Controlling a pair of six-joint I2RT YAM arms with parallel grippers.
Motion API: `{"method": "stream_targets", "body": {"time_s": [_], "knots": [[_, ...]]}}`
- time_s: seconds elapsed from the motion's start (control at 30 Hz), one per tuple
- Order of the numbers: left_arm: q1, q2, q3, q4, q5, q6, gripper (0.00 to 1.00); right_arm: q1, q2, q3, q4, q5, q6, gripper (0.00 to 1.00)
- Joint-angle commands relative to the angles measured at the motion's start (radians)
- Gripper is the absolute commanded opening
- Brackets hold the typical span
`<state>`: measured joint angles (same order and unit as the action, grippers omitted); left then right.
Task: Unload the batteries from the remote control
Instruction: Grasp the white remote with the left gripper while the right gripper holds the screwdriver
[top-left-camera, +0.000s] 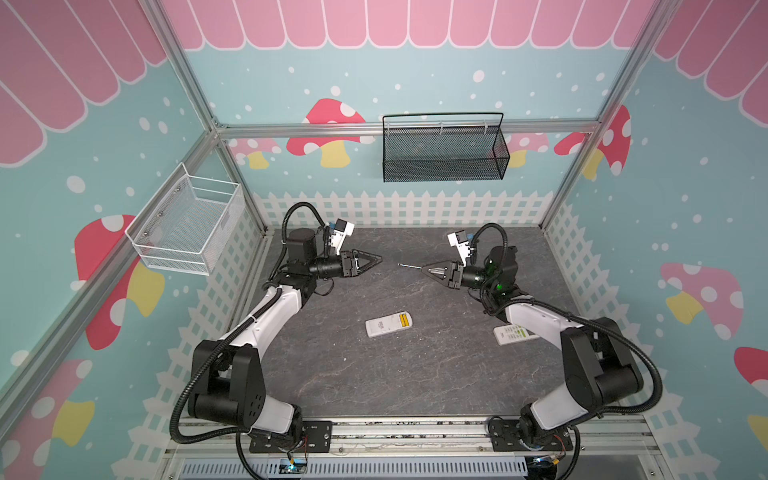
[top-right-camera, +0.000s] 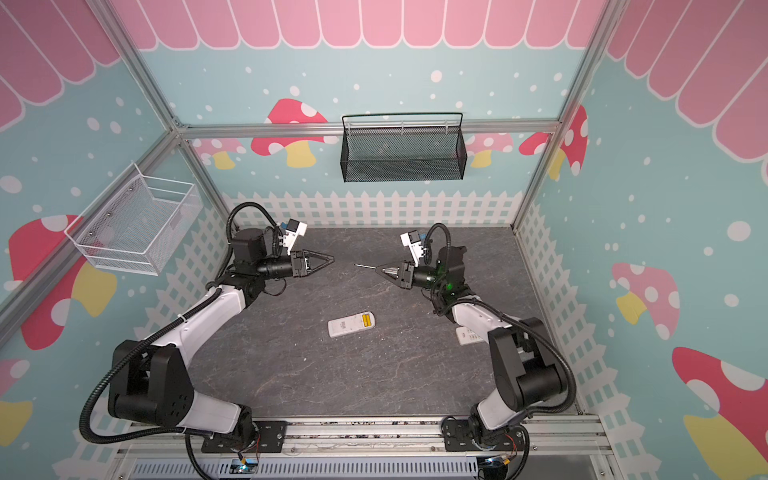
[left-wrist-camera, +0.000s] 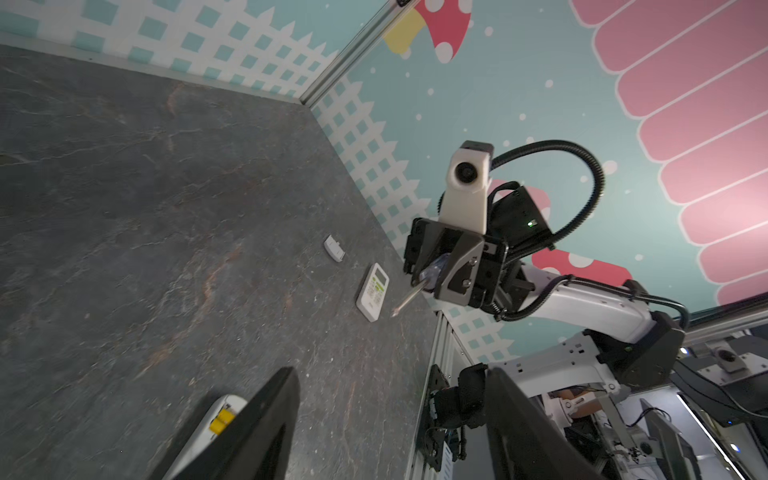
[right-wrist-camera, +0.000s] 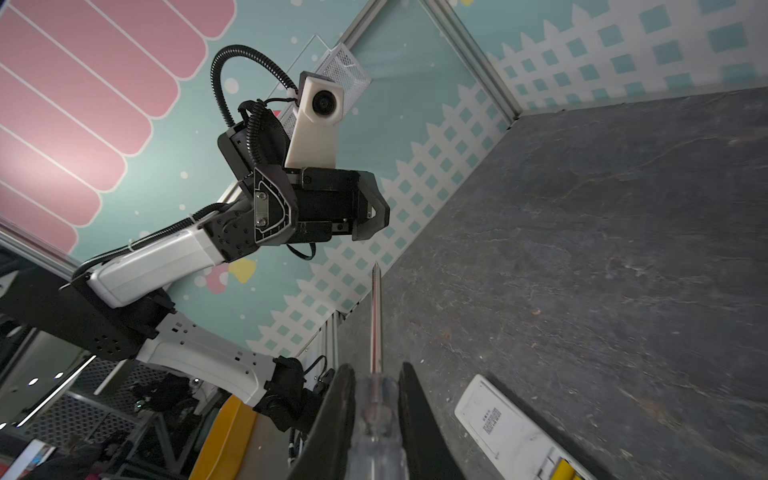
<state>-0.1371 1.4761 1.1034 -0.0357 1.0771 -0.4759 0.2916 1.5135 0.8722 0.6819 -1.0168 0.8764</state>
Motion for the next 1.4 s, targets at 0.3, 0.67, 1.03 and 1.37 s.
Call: {"method": "stream_targets", "body": {"time_s": [0.3, 0.67, 1.03, 1.37], "knots": [[-0.069, -0.043, 0.081, -0.630, -0.462, 0.732, 0.98, -0.049, -0.256, -0.017, -0.600, 0.235, -0.560, 0.00], [-0.257, 0.051, 0.065, -0.660, -0.637, 0.989, 1.00, -0.049, -0.431, -0.115, -0.720, 0.467, -0.790, 0.00], [-0.414, 0.216, 0.048, -0.484, -0.746, 1.159, 1.00, -0.049, -0.510, -0.206, -0.722, 0.504, -0.870, 0.00], [-0.479, 0.376, 0.087, -0.416, -0.883, 1.248, 1.00, -0.048, -0.526, -0.239, -0.672, 0.487, -0.861, 0.00]]}}
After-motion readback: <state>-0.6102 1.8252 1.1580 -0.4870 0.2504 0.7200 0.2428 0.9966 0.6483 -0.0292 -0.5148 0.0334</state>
